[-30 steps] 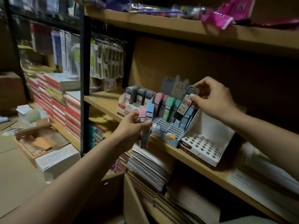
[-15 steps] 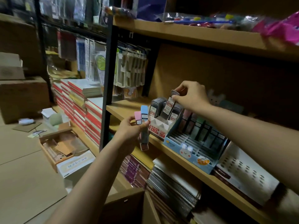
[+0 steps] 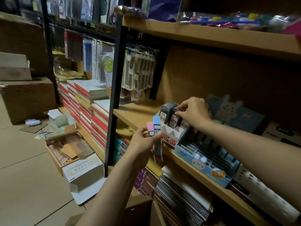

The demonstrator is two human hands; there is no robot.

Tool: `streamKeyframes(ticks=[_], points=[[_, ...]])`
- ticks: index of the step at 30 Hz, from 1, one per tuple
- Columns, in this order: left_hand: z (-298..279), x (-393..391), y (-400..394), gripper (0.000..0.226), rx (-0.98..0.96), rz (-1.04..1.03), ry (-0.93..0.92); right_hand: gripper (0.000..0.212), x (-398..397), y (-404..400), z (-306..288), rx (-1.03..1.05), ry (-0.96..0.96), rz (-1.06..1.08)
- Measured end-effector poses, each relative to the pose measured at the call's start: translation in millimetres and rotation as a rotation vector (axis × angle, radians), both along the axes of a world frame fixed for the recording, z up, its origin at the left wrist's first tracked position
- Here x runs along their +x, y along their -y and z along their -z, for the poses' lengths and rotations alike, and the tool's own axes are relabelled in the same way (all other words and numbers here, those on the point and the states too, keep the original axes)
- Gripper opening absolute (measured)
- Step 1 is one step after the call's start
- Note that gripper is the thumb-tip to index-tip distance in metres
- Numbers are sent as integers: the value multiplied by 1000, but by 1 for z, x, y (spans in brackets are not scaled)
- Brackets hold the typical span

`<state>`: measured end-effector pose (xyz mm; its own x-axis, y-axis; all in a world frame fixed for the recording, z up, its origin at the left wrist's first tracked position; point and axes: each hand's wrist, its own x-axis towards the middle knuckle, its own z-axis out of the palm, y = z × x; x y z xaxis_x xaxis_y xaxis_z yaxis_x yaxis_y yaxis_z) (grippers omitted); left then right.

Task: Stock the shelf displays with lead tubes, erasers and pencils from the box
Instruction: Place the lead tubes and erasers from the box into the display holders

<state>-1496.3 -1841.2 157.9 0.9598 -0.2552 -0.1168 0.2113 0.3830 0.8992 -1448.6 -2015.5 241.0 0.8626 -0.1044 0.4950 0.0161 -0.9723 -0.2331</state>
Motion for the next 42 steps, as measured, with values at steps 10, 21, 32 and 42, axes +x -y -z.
streamKeyframes(ticks=[10,21,32,42], points=[[8,2,14,35,17,42,50,10,-8,7,3,-2,98,-118],[-10,-23,47,38,-6,353,212,34,-90,36,-11,449,-218,-331],[-8,-44,86,26,33,270,231,31,-138,120,-43,434,-13,-51],[14,-52,90,18,127,176,288,23,-142,111,-2,37,95,-100]])
